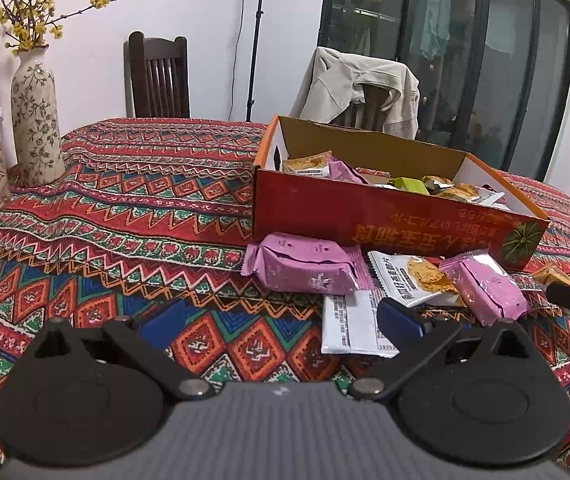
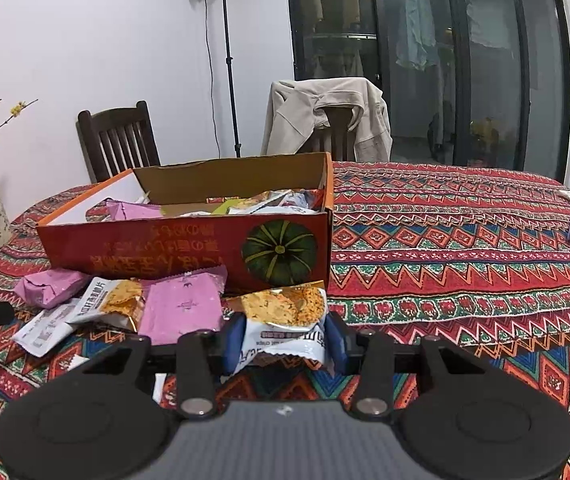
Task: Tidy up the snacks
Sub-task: 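Position the open left tool over a white packet while the right tool holds its crisp packet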
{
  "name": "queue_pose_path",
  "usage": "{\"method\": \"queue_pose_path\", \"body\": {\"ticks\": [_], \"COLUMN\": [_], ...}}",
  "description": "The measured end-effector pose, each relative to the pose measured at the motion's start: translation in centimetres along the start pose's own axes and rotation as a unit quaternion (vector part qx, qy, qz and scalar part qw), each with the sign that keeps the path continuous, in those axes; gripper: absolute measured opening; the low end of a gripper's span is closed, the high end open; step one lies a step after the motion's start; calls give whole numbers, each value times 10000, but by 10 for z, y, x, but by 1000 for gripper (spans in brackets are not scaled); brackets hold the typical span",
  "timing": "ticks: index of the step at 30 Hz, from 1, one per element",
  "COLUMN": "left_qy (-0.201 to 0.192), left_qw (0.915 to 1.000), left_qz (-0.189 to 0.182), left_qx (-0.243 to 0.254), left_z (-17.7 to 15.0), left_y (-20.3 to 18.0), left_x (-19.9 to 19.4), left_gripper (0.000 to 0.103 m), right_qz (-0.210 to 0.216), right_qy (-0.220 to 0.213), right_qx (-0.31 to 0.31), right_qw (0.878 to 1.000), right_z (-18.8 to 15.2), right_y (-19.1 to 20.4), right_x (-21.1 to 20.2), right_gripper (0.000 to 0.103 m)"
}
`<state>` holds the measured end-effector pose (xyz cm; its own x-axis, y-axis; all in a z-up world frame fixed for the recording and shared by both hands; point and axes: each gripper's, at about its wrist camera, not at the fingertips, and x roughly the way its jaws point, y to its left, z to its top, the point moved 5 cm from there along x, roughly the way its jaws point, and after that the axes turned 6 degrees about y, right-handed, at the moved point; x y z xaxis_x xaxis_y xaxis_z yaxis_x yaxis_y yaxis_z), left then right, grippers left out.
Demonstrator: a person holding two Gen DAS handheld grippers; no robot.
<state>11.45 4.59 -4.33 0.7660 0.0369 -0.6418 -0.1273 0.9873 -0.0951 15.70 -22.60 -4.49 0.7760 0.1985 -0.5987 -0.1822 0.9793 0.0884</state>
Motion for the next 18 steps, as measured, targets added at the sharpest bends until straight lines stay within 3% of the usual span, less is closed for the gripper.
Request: {"method": "queue_pose_path", "body": {"ticks": [18], "left_qy": [20], "left_qw": [9999], "left_qz": [-90], "left_qx": [-65], "left_z": [-1], "left_y": [1], "left_x": [1], "left_gripper": [103], "right_qz": [-30], "right_qy": [30], "right_qx": [-35], "right_qw": [10000], "right_z": [-1], "right_y": [1], "right_x": [2], "right_gripper": [42]}}
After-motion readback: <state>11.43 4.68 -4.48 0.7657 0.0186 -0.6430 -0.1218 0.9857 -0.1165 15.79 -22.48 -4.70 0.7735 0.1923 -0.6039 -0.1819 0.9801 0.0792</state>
